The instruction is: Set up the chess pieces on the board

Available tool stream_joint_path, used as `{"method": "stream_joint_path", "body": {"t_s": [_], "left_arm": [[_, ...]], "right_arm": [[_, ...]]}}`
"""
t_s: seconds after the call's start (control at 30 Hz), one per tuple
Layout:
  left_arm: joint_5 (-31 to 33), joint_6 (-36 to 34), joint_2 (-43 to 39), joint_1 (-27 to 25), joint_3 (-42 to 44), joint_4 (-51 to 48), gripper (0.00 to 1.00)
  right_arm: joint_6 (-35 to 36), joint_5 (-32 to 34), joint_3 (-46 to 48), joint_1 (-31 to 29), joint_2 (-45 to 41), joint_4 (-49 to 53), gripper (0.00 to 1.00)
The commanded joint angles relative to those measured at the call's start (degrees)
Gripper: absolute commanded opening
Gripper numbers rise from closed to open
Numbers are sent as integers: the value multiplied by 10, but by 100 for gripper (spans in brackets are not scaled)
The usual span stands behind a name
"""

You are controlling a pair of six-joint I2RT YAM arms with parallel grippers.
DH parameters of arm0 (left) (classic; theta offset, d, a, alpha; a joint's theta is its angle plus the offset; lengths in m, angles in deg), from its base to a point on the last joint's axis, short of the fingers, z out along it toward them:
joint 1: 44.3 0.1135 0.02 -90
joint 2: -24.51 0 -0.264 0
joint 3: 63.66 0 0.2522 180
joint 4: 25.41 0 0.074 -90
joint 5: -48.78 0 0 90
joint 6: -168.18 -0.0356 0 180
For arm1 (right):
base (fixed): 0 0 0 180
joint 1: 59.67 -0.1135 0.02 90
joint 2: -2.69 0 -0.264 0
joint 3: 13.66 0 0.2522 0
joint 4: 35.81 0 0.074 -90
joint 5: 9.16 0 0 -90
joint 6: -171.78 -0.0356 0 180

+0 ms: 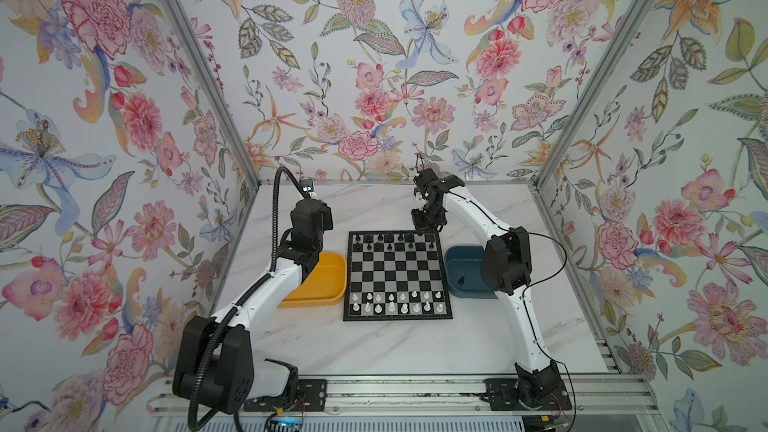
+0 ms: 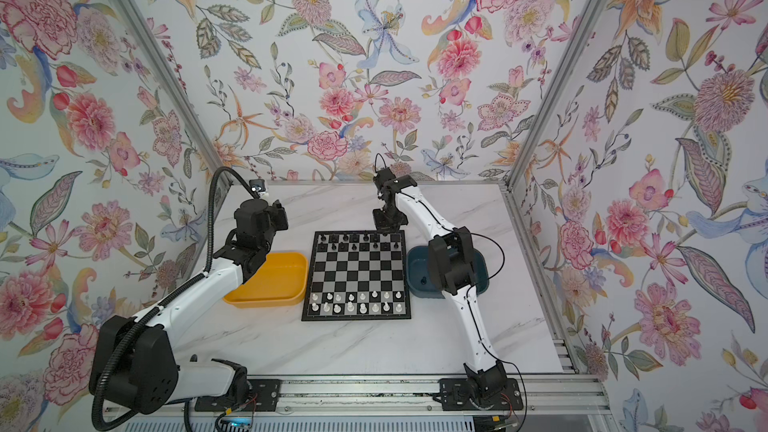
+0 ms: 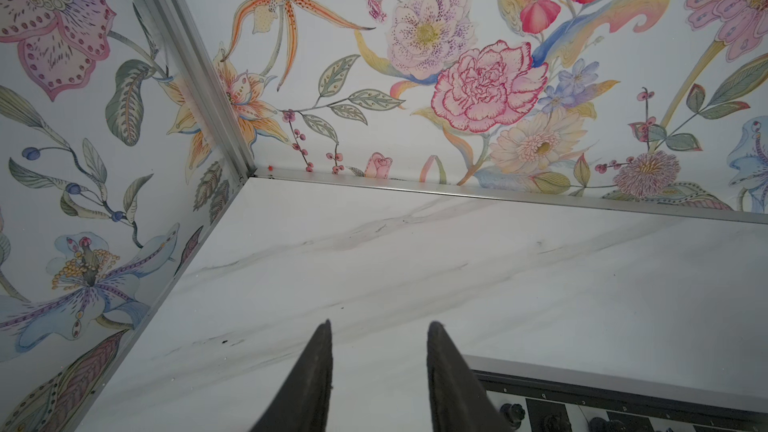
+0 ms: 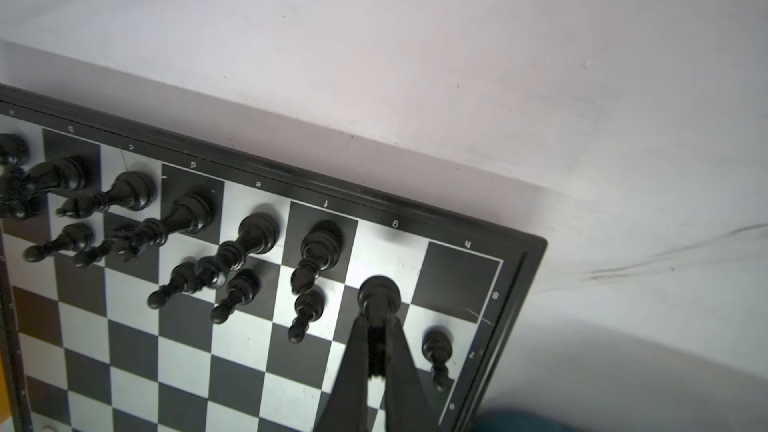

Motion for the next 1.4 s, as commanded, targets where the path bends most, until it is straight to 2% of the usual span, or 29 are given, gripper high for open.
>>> {"method": "stream_joint_path", "body": {"t_s": [0.0,1.17,1.37], "left_arm": [[-13,1,4,10,7,9,40],[-33,7,17,21,8,11,40],[-33,7,19,22,8,10,40]], "right_arm": [[-8,-2,-23,-2,16,14,0],[-20,6,-21,4,40,14,0],[-22,6,-20,3,41,14,11]]}}
